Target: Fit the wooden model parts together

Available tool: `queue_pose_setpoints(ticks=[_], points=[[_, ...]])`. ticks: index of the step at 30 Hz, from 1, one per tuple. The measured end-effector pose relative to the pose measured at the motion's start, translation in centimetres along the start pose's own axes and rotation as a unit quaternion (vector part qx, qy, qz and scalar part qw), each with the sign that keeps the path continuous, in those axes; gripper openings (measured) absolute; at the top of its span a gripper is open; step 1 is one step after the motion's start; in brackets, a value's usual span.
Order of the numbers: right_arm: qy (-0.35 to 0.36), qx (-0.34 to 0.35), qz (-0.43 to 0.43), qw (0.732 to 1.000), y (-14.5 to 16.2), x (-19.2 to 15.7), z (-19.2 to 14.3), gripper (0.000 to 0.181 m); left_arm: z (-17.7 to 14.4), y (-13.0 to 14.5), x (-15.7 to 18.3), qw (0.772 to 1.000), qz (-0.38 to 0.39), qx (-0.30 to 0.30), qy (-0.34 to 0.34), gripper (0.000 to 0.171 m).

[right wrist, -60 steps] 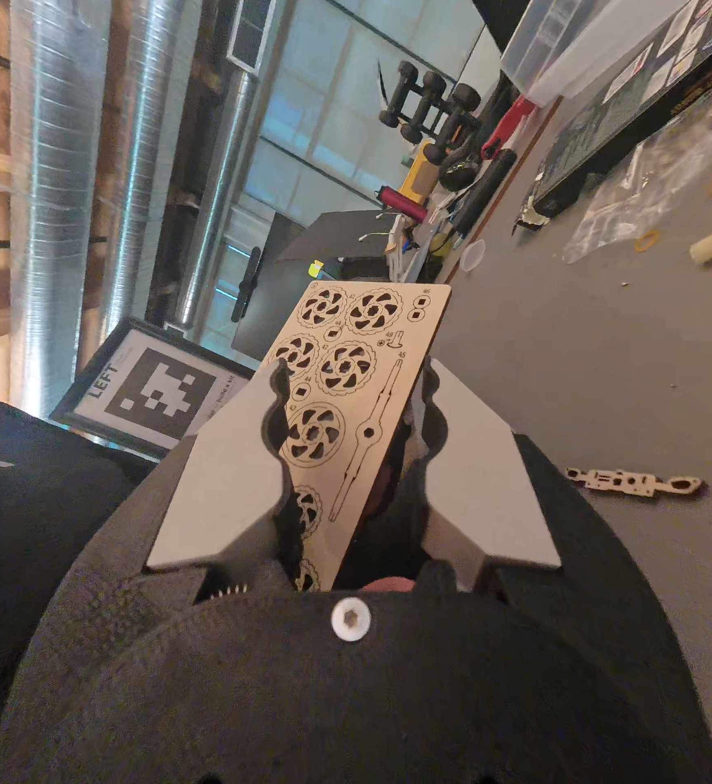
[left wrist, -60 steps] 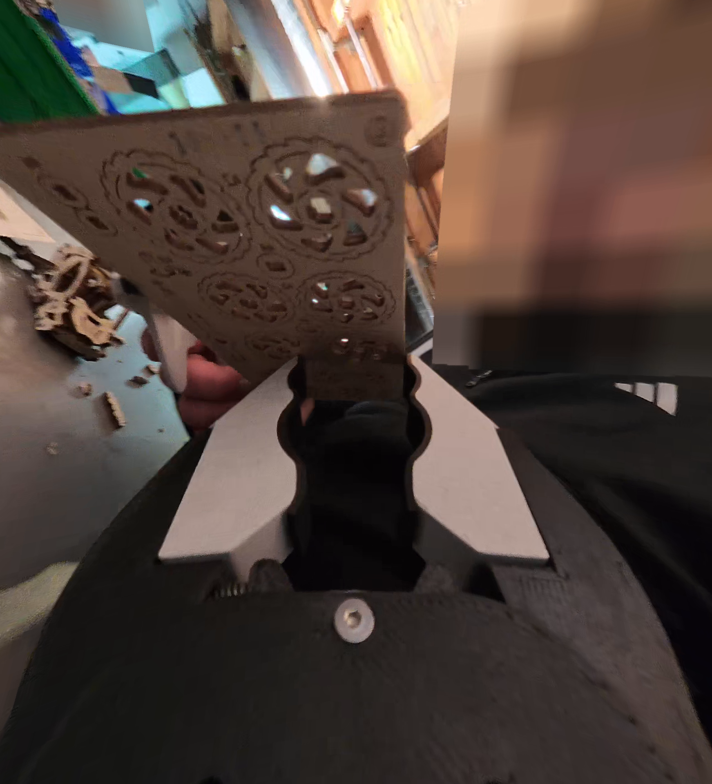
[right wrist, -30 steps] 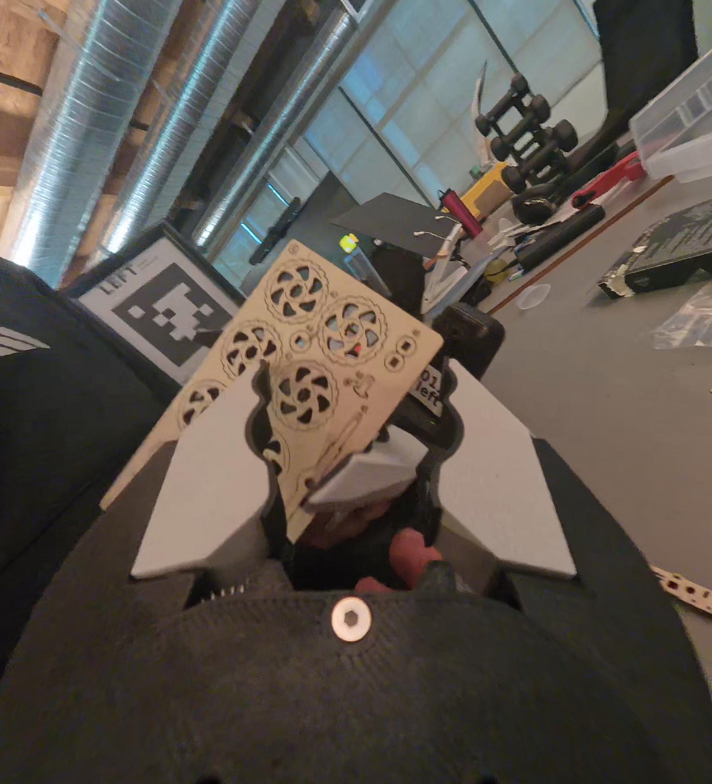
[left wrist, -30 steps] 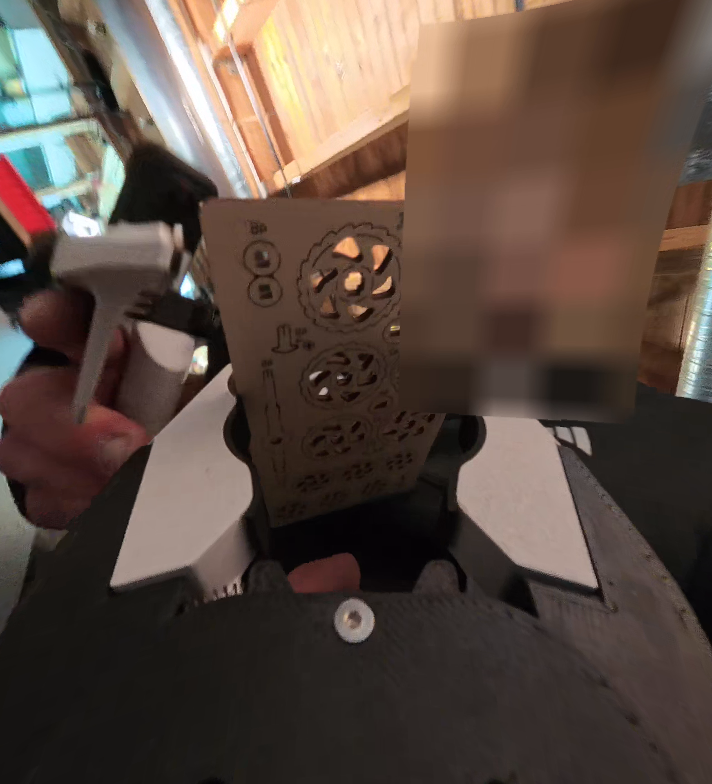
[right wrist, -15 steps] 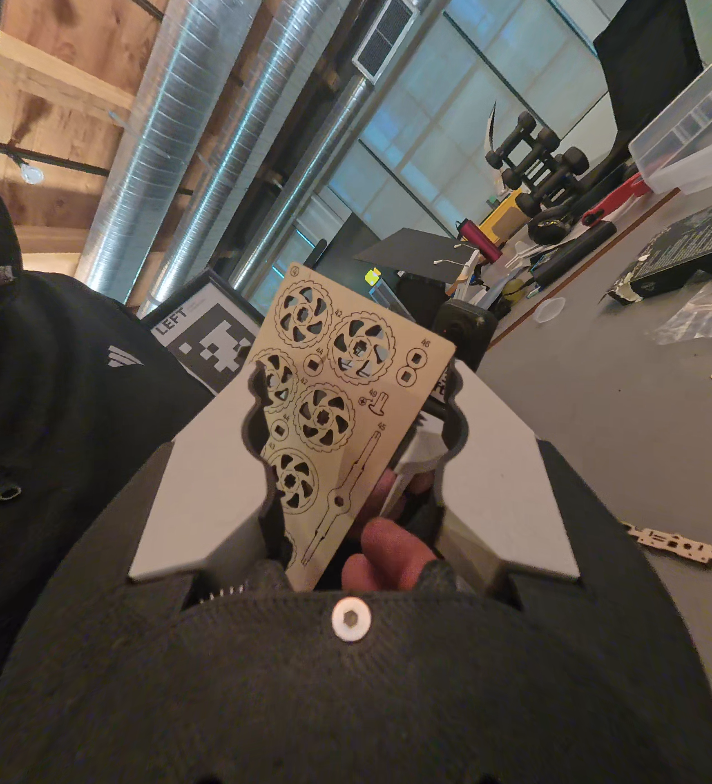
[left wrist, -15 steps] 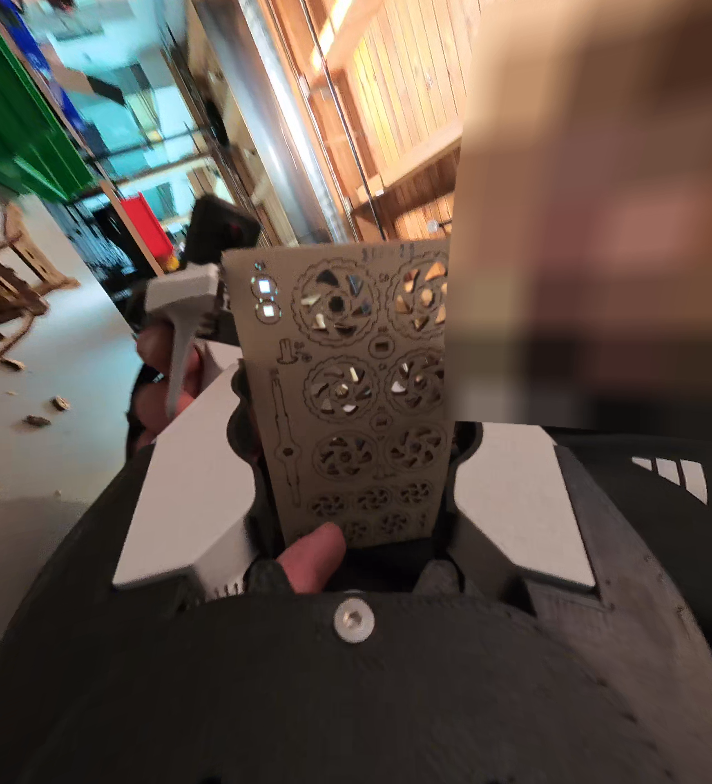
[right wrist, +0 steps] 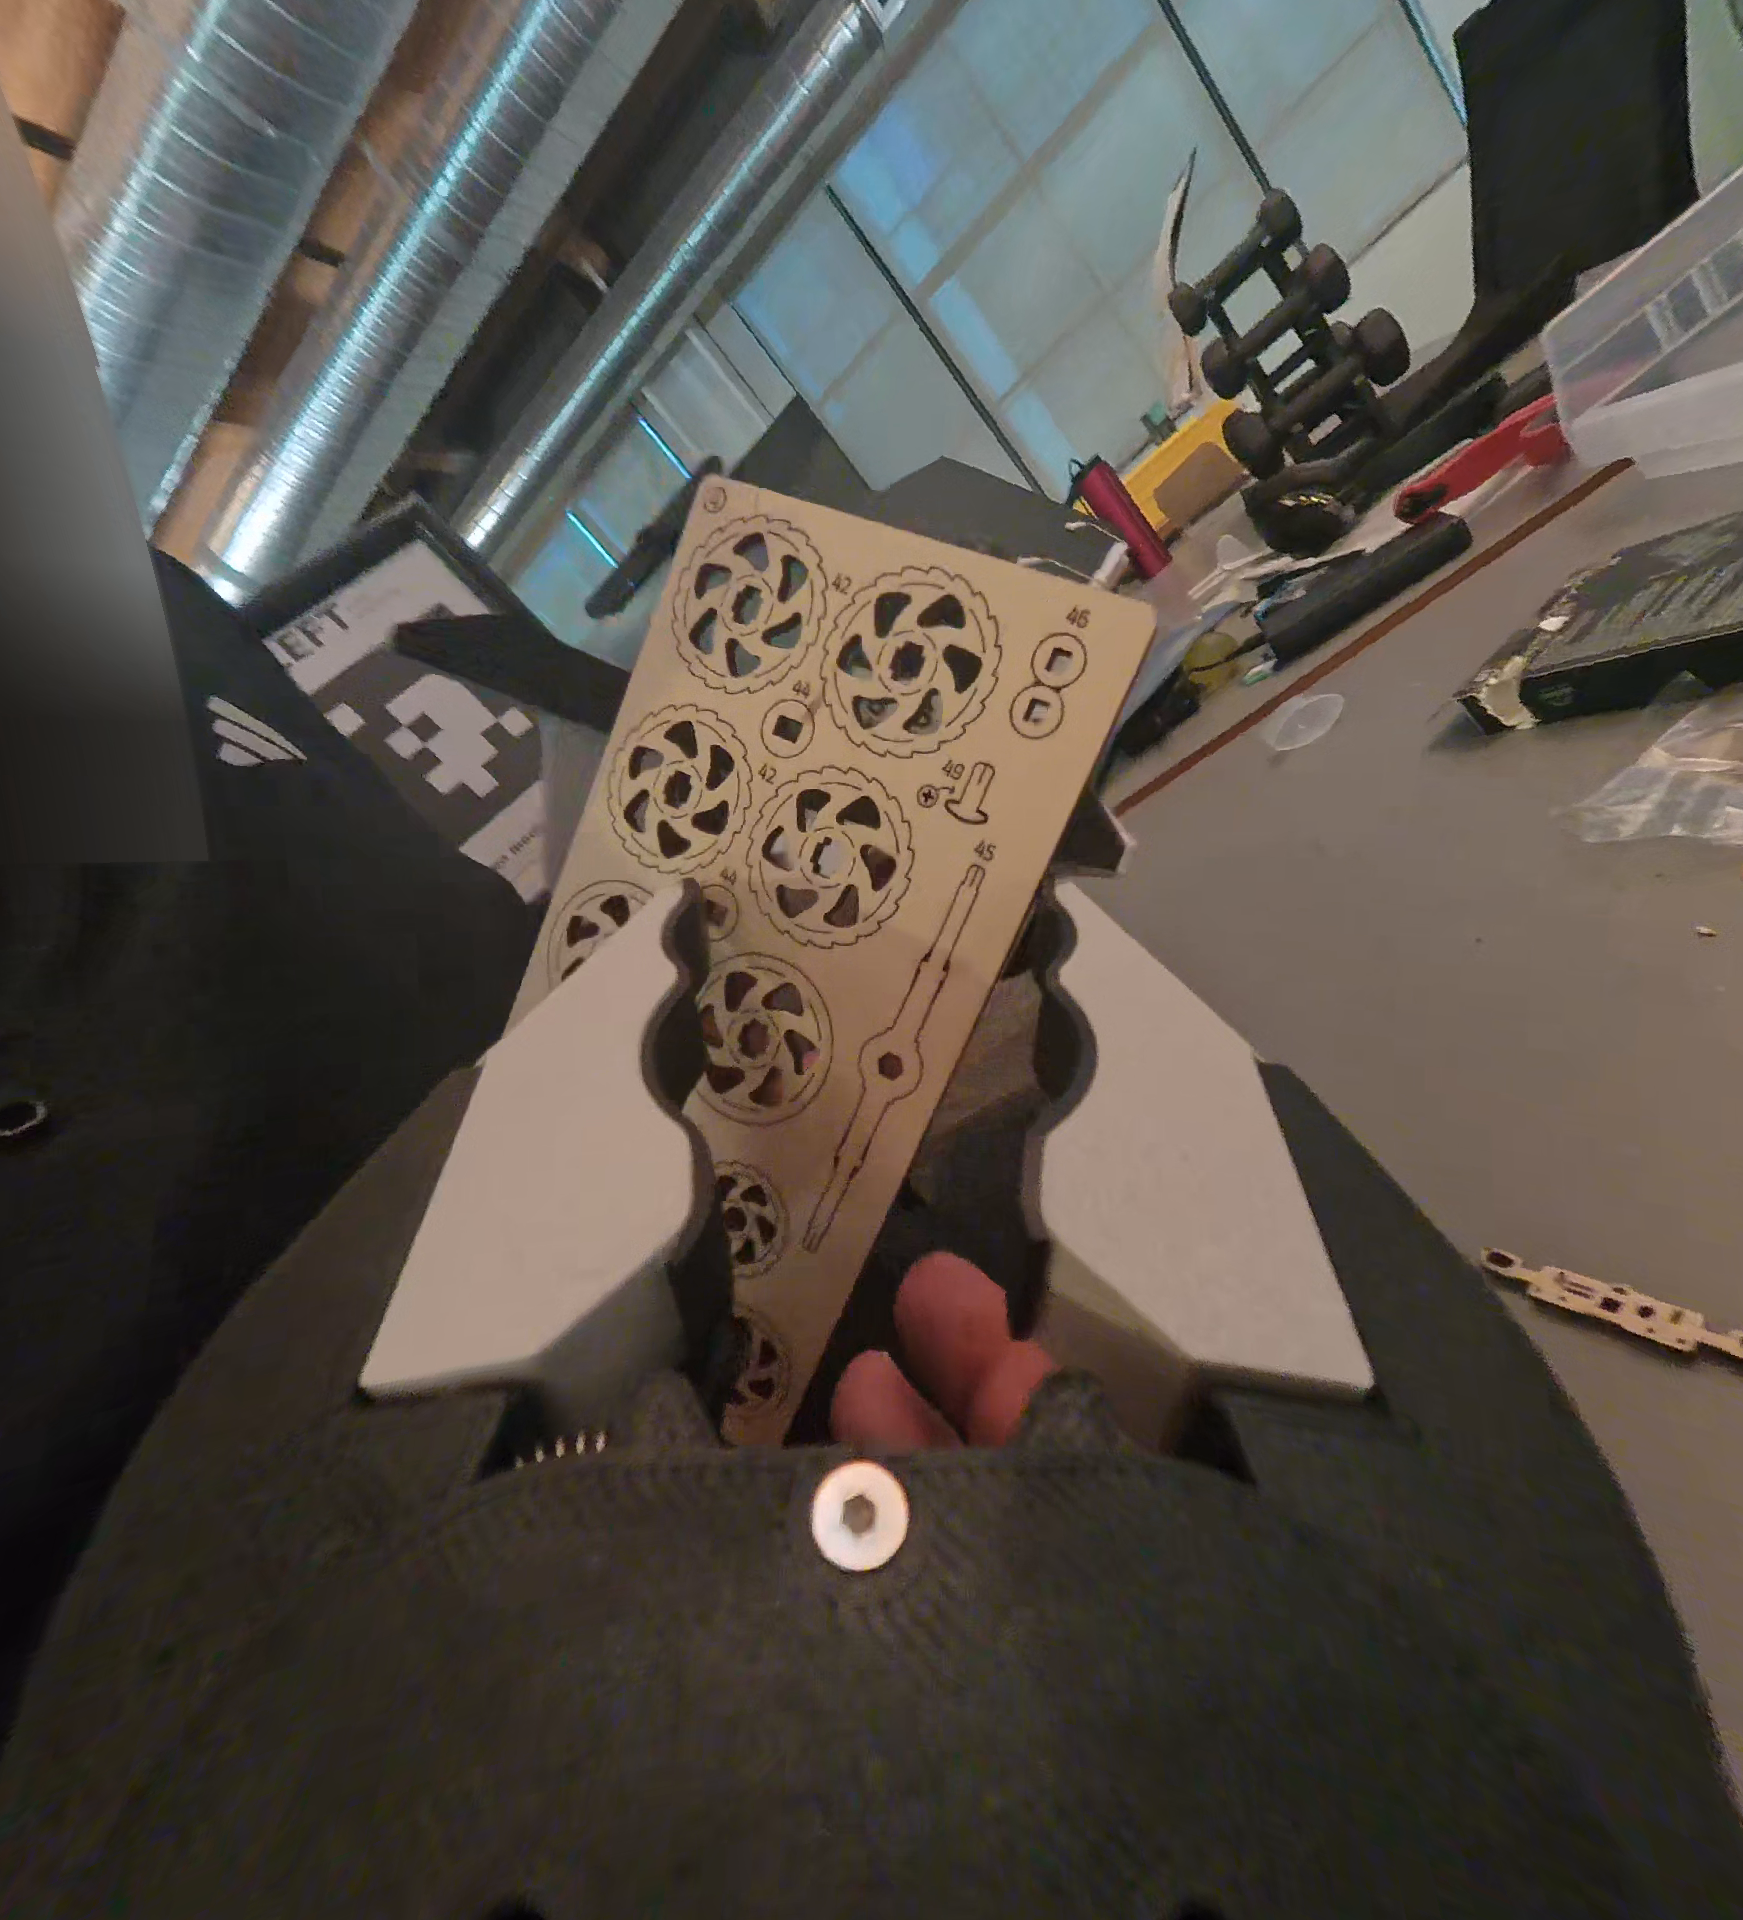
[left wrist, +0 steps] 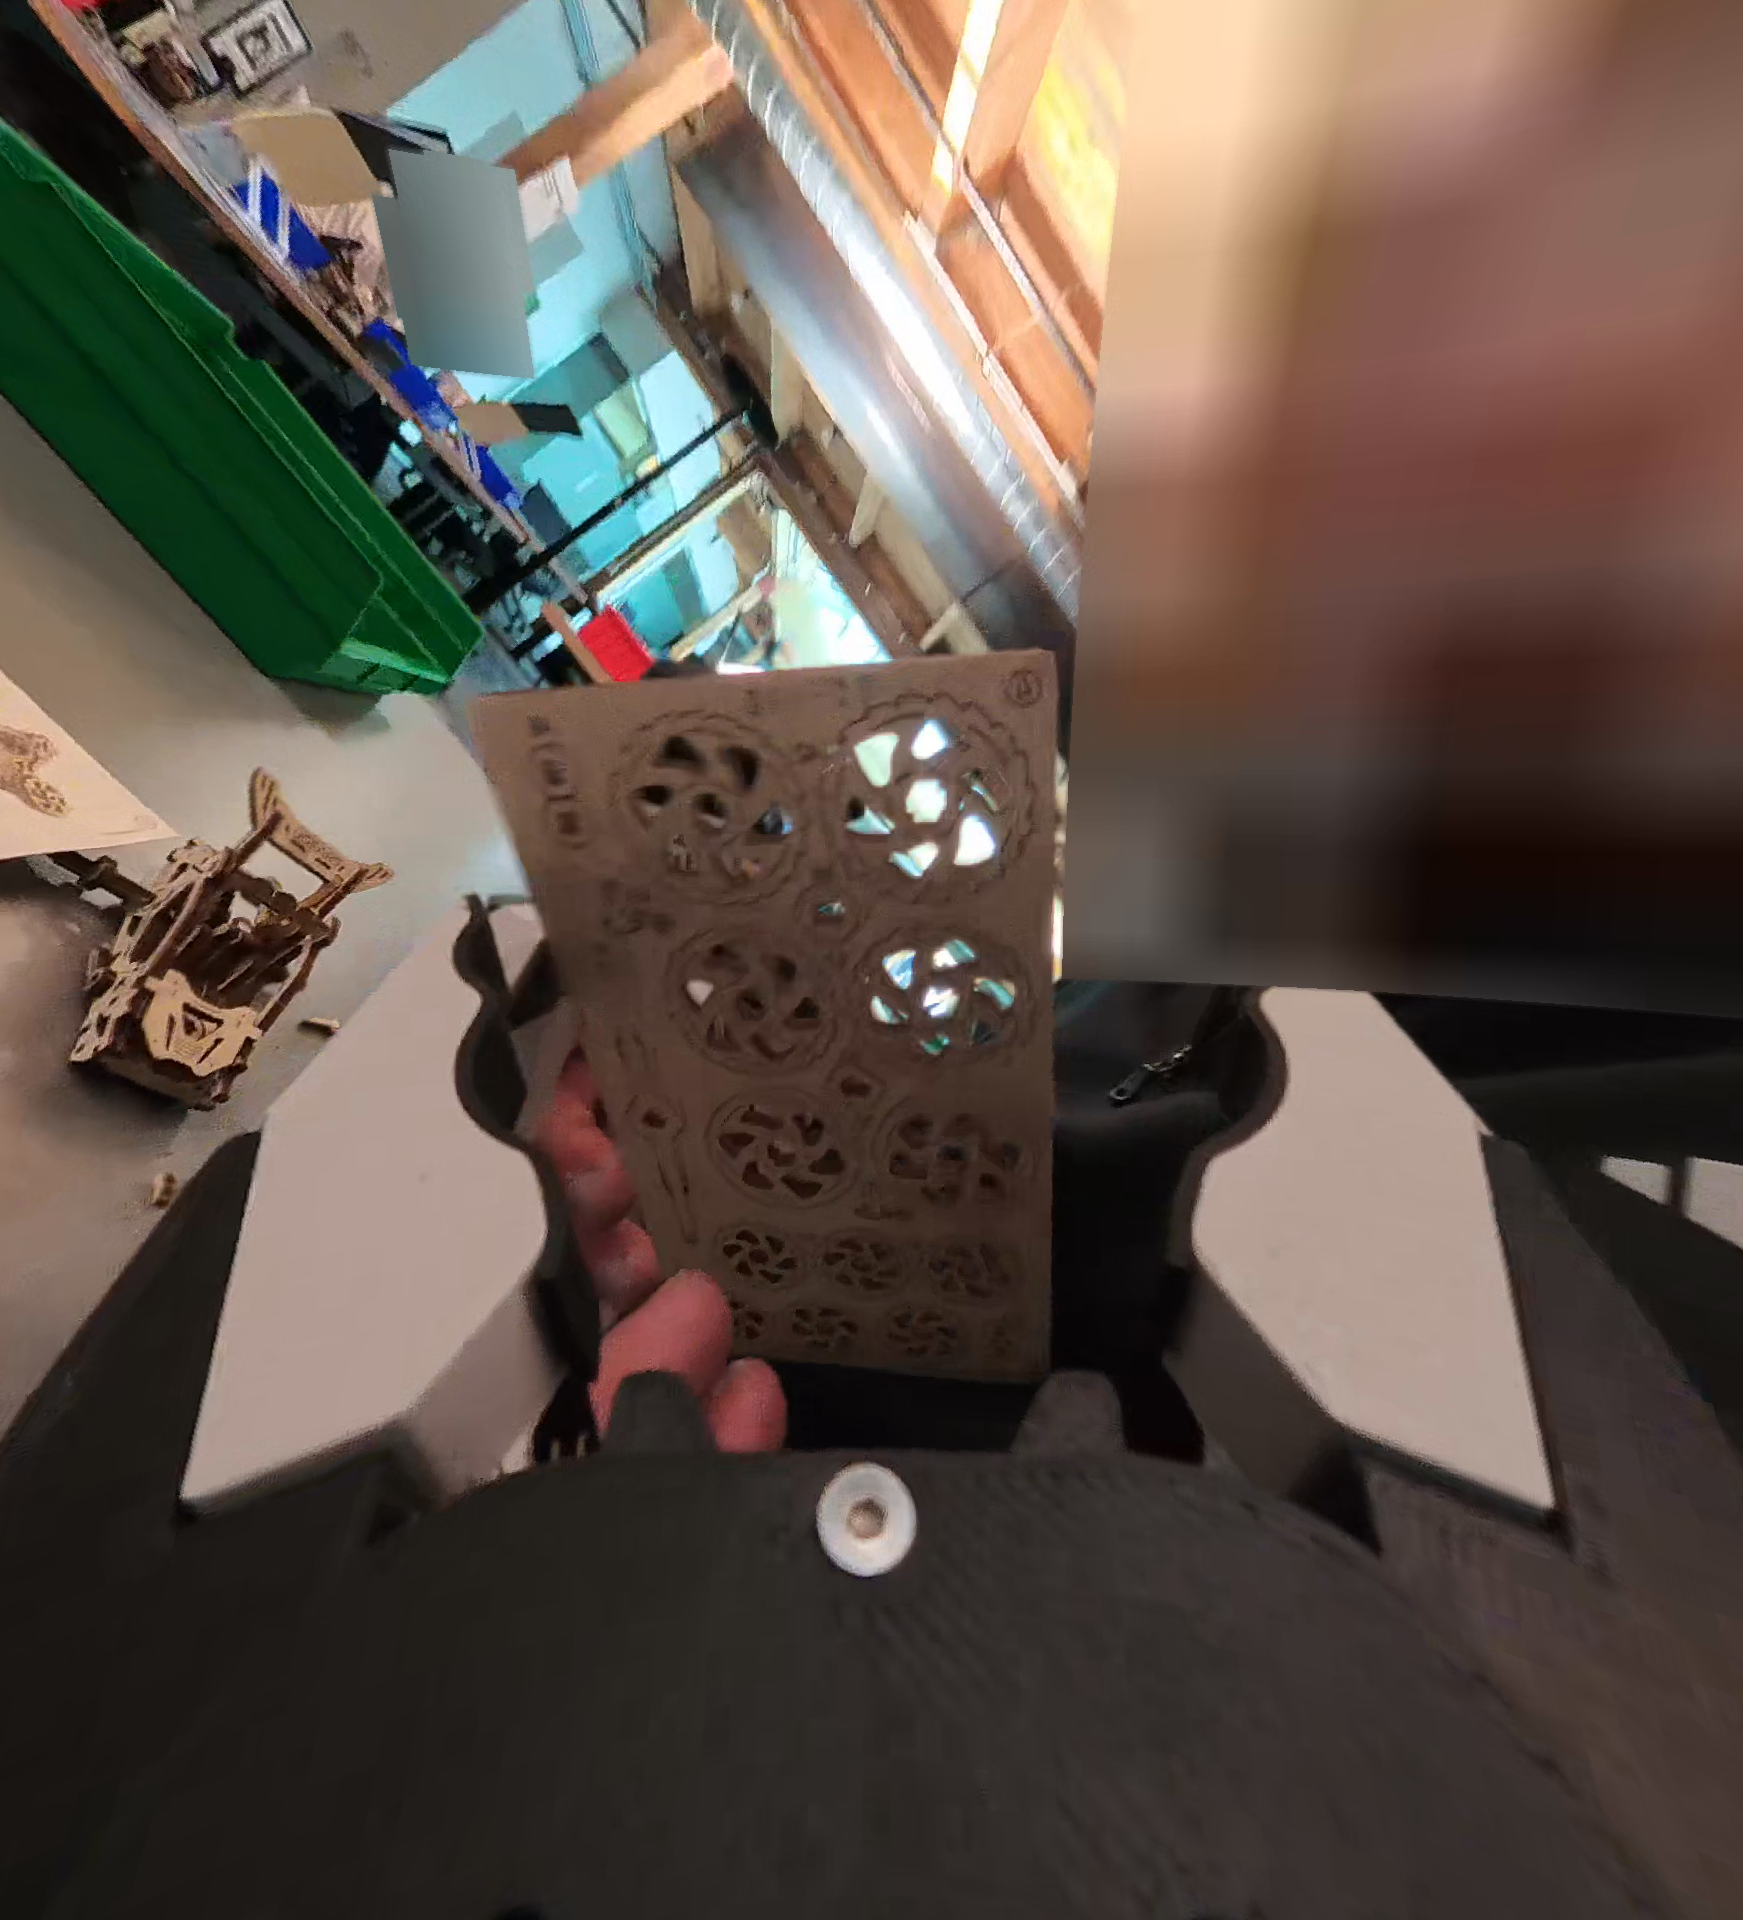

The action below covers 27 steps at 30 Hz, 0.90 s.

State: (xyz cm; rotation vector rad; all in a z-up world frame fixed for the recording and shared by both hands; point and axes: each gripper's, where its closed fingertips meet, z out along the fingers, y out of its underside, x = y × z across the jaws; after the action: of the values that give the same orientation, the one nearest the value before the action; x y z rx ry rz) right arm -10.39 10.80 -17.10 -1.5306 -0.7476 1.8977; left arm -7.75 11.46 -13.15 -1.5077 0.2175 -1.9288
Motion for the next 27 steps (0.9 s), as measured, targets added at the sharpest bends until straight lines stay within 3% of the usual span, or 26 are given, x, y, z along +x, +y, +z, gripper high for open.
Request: queue_pose_setpoints(ticks=[3,5,8,11,18,23,26,27], points=[[0.067,-0.040,-0.045,0.996,0.5,1.1,0.5,0.056,1.3,0.5,-0.8,0.998,0.033,-0.033,-0.038,0.129],[0.106,-0.056,-0.072,0.990,0.4,1.7,0.7,0.056,1.2,0.3,-2.5,0.994,0.052,-0.045,-0.083,0.100],[0.132,-0.054,-0.088,0.986,-0.3,2.4,0.6,0.057,0.5,-0.7,-3.9,0.995,0.025,-0.032,-0.093,0.062],[0.127,-0.027,-0.064,0.989,-1.8,2.9,0.1,0.052,-0.5,-2.2,-5.0,0.993,0.047,-0.020,-0.105,0.002],[0.151,-0.057,-0.076,0.984,-2.9,5.9,0.3,0.053,-1.2,-1.9,-6.7,0.991,0.034,-0.077,-0.106,0.002],[0.042,-0.025,0.016,0.999,-3.5,5.1,1.3,0.038,-1.9,-2.4,-7.0,0.994,0.018,-0.066,-0.088,0.004],[0.008,-0.084,0.029,0.996,-0.3,4.0,2.2,0.029,-2.1,-3.3,-6.5,0.998,-0.005,-0.019,-0.058,0.003],[0.010,-0.092,0.023,0.995,0.2,3.8,2.4,0.012,-2.1,-3.1,-6.8,0.998,-0.005,-0.024,-0.064,0.007]])
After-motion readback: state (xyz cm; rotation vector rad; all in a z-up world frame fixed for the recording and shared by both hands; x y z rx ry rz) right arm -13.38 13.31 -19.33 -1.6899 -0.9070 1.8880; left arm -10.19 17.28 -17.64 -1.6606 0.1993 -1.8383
